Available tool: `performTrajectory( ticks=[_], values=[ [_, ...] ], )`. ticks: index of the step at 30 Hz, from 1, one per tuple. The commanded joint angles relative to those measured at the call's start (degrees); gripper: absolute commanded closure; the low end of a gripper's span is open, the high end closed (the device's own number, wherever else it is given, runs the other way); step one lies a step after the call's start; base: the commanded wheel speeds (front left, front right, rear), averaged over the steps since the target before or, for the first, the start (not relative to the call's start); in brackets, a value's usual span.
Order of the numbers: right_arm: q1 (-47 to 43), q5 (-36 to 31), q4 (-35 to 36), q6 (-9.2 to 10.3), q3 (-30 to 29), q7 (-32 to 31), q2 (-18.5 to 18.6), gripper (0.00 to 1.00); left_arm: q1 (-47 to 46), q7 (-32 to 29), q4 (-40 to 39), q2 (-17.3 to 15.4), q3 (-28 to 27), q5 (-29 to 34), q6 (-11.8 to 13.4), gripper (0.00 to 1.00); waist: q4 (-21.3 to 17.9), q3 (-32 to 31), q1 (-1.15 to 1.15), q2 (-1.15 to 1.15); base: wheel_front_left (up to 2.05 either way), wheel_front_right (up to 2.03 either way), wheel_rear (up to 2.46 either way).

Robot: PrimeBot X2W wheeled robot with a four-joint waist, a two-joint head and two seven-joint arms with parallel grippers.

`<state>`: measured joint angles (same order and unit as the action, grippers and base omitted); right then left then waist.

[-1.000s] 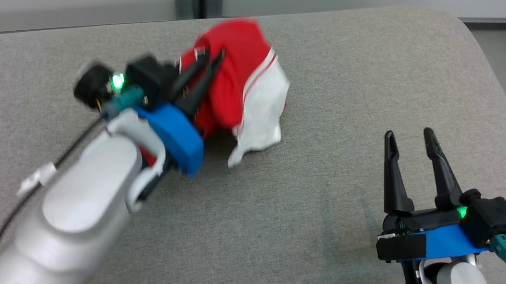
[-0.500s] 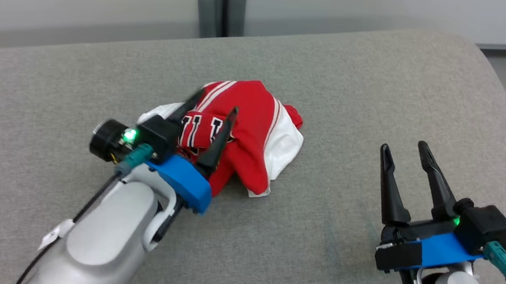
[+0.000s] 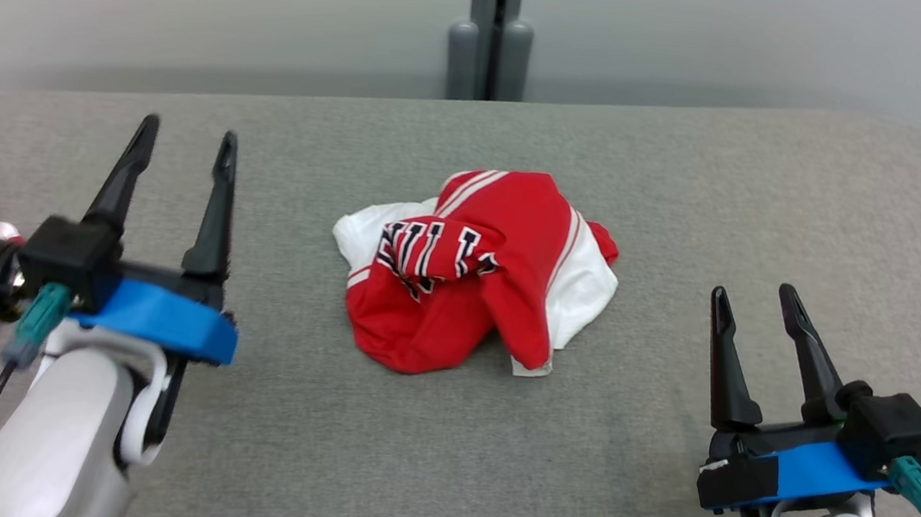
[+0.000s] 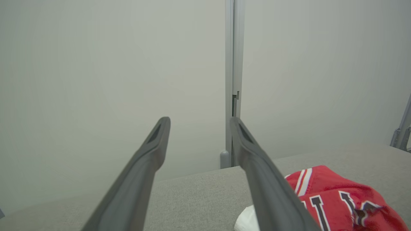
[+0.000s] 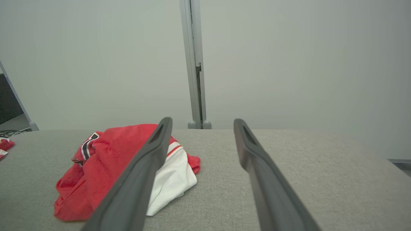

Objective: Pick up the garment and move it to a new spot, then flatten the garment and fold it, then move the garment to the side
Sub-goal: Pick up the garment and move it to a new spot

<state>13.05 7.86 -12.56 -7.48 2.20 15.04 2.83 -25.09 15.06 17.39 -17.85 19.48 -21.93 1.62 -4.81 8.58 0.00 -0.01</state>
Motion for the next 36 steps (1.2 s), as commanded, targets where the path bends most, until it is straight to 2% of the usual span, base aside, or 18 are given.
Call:
performTrajectory(
  ticks=[1,6,11,25,36],
  values=[
    [-0.7,-0.5,-0.5,-0.02,-0.2,0.2,0.1,0.0,2.4,0.1,-1.1,-0.7,-1.6,1.5,0.7,0.0,0.9,-0.3,0.0,0.01,0.0,0.0,0.0],
    [-1.7,-0.9,-1.2,-0.02,-0.7,0.2,0.1,0.0,8.0,0.2,-3.8,-0.4,-6.3,2.8,1.3,0.0,3.2,-1.4,0.0,0.01,0.0,0.0,0.0],
    [-2.0,-1.2,-2.3,-0.03,-1.5,0.2,0.1,0.0,12.7,0.2,-5.5,1.0,-10.7,4.0,0.8,0.0,5.3,-2.4,0.0,0.01,0.0,0.0,0.0],
    [-5.0,-2.1,-4.9,-0.02,-1.7,0.2,0.1,0.0,21.3,0.2,-4.3,5.3,-16.6,8.5,-1.8,0.0,7.7,-5.4,0.0,0.01,0.0,0.0,0.0],
    [-6.4,-1.9,-6.8,-0.02,-1.1,0.2,0.1,0.0,22.6,0.2,-2.9,7.9,-18.8,11.5,-4.4,0.0,8.3,-6.7,0.0,0.01,0.0,0.0,0.0]
  ],
)
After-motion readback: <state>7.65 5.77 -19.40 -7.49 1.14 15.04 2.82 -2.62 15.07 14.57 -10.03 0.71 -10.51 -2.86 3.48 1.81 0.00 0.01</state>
